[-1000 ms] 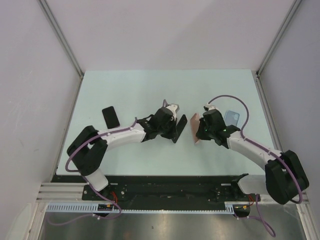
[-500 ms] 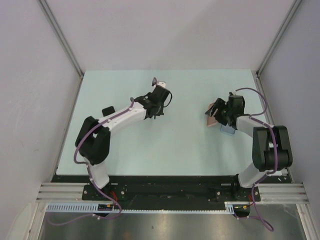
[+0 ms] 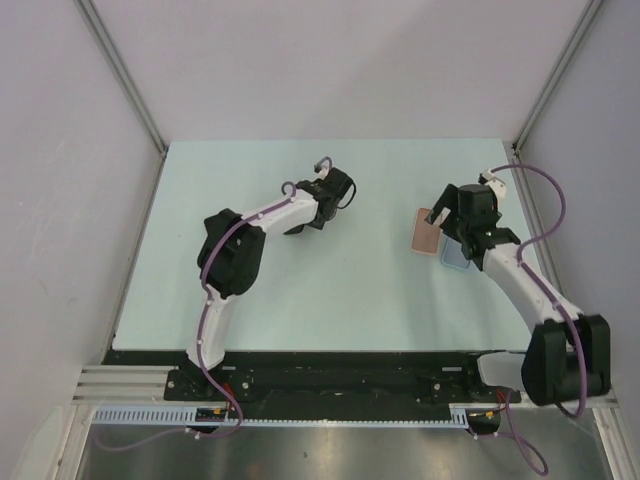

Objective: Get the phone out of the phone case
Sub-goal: Place the phone at the center of the board, then reset both arms

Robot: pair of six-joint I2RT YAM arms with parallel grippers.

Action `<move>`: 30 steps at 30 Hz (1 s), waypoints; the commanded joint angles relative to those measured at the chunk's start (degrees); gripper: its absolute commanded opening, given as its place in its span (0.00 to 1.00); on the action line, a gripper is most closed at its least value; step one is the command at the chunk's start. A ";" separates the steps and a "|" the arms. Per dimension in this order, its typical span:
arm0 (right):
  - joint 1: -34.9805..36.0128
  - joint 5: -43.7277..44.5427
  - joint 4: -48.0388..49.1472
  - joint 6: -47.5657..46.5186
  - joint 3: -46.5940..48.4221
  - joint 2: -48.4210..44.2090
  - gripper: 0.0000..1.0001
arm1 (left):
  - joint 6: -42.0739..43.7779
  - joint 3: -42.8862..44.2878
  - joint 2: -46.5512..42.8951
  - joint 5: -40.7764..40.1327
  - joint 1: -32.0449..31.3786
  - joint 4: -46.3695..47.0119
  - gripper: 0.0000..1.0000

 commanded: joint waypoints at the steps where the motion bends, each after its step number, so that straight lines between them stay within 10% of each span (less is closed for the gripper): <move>1: 4.25 7.74 -6.37 0.14 -3.31 -11.36 1.00 | 2.35 3.79 -0.53 -1.63 -0.16 -1.82 0.69; 5: 10.06 15.02 -14.25 2.68 -7.26 -19.45 1.00 | 1.39 2.74 -4.66 2.85 -0.25 -2.96 0.88; 17: 14.89 13.29 -25.97 6.20 -11.76 -36.86 1.00 | -5.11 -31.08 -40.16 41.69 -0.25 11.79 0.91; 30: 16.57 11.00 -24.04 8.40 -12.81 -32.83 1.00 | -12.85 -53.43 -61.97 41.53 -0.16 15.22 0.93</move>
